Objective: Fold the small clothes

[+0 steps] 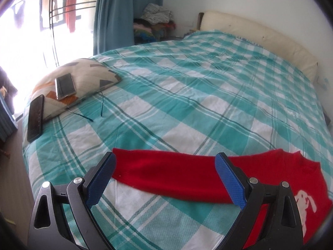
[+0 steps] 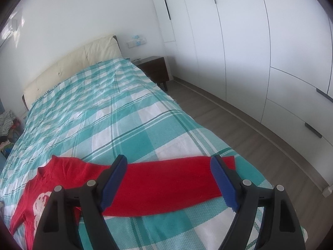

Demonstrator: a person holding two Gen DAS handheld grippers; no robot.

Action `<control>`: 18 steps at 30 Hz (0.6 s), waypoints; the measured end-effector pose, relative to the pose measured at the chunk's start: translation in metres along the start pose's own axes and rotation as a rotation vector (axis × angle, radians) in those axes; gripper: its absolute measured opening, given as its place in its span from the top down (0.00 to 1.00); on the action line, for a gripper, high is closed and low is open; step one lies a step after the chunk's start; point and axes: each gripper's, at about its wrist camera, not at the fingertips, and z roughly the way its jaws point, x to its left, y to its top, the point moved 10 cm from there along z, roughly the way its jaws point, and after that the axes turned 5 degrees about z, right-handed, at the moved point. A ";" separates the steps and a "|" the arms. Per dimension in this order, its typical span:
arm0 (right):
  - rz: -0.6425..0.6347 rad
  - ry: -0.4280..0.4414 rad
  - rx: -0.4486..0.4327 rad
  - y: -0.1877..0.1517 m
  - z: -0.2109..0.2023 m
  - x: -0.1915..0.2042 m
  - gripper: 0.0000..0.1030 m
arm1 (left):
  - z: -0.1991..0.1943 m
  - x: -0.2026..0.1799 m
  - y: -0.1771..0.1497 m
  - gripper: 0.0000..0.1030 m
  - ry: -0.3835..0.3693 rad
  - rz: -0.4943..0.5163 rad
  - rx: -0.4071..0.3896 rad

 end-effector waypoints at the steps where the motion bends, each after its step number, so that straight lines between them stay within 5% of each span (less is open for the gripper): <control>1: 0.000 0.001 0.002 0.000 0.000 0.000 0.21 | 0.000 -0.001 0.000 0.06 0.001 0.005 -0.002; 18: 0.000 0.007 -0.003 0.002 -0.002 0.002 0.21 | -0.002 -0.006 -0.001 0.06 0.001 0.024 -0.002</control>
